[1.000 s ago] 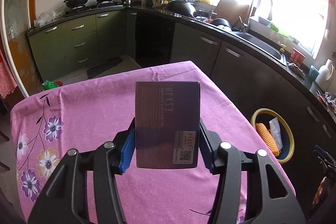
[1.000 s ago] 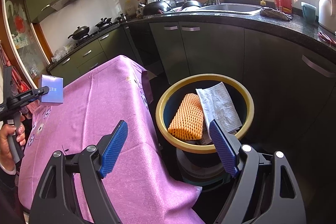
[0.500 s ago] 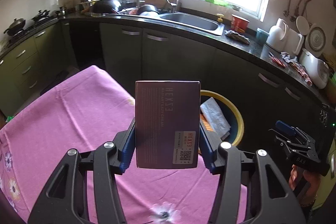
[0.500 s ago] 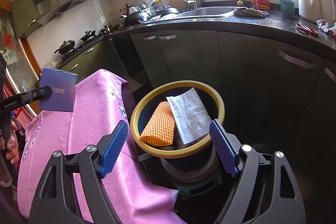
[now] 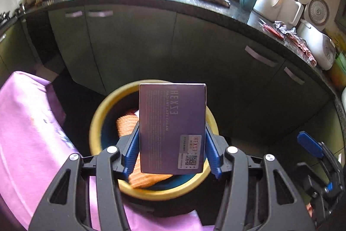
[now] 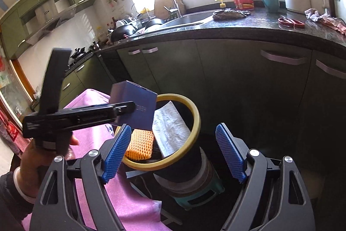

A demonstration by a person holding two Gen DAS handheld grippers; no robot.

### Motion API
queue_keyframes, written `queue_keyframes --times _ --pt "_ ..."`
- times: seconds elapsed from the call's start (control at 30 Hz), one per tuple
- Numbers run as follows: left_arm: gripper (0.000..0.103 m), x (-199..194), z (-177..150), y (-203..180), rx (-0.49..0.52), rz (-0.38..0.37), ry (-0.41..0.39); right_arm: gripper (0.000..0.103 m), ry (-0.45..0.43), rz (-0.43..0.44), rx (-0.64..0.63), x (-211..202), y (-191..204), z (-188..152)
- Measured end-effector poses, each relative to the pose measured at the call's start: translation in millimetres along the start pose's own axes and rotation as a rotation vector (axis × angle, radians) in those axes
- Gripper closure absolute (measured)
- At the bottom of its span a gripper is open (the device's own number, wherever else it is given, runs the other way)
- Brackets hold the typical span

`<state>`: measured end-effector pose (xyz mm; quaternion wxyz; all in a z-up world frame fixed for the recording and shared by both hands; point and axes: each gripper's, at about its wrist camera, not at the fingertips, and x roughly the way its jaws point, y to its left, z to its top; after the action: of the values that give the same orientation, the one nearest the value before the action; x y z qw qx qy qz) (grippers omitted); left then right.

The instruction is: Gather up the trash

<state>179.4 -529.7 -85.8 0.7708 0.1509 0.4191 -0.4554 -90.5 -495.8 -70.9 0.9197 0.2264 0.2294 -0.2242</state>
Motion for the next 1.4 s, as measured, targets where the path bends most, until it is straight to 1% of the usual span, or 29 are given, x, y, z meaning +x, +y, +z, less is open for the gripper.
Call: queue_keyframes --times 0.07,0.13,0.17,0.2,0.3,0.4,0.43,0.5,0.57,0.63,0.73,0.83,0.9,0.93,1.0,1.07,1.13,1.2,1.27,1.4 --pt "0.051 14 2 -1 -0.022 -0.031 0.022 0.023 0.002 -0.003 0.008 1 -5 0" --pt "0.045 25 1 1 -0.012 -0.036 0.055 0.023 0.01 -0.004 0.014 4 -8 0" --pt "0.031 32 0 2 -0.003 -0.025 0.069 0.023 0.017 -0.003 0.017 6 -8 -1" --pt "0.022 34 -1 4 0.002 -0.005 0.071 0.023 0.022 0.0 0.016 8 -6 -1" --pt "0.022 23 -9 15 0.001 0.031 0.051 0.023 0.027 0.004 0.001 9 -2 -3" --pt "0.021 -8 -20 32 -0.025 0.04 0.014 0.022 0.027 0.003 -0.015 9 4 -2" --pt "0.02 -23 -26 39 -0.034 0.045 -0.008 0.022 0.028 0.007 -0.02 8 6 -1" --pt "0.015 -52 -38 51 -0.054 0.056 -0.053 0.021 0.03 0.014 -0.035 8 12 -2" --pt "0.014 -91 -57 64 -0.075 0.084 -0.109 0.019 0.037 0.027 -0.057 7 20 -5" --pt "0.011 -125 -78 77 -0.099 0.124 -0.158 0.019 0.051 0.049 -0.08 6 29 -8" --pt "0.007 -183 -121 96 -0.147 0.231 -0.224 0.019 0.07 0.102 -0.122 3 49 -15" --pt "0.007 -240 -173 114 -0.218 0.386 -0.288 0.019 0.084 0.168 -0.195 -2 78 -27" --pt "0.007 -269 -202 121 -0.268 0.476 -0.323 0.014 0.093 0.215 -0.236 -5 96 -35" --pt "0.007 -283 -217 124 -0.292 0.518 -0.338 0.011 0.094 0.241 -0.25 -8 105 -39" --pt "0.007 -308 -246 132 -0.349 0.584 -0.35 0.01 0.091 0.269 -0.273 -13 119 -44" --pt "0.007 -329 -273 138 -0.409 0.632 -0.363 0.005 0.072 0.276 -0.302 -20 131 -47" --pt "0.007 -348 -298 141 -0.465 0.667 -0.382 0.005 0.05 0.271 -0.325 -28 141 -50" --pt "0.007 -362 -317 141 -0.509 0.684 -0.402 0.005 0.027 0.254 -0.358 -38 147 -54" --pt "0.007 -373 -331 139 -0.545 0.695 -0.417 0.005 0.011 0.245 -0.371 -48 150 -58" --pt "0.007 -382 -348 128 -0.553 0.715 -0.42 0.005 -0.003 0.24 -0.396 -68 152 -64"
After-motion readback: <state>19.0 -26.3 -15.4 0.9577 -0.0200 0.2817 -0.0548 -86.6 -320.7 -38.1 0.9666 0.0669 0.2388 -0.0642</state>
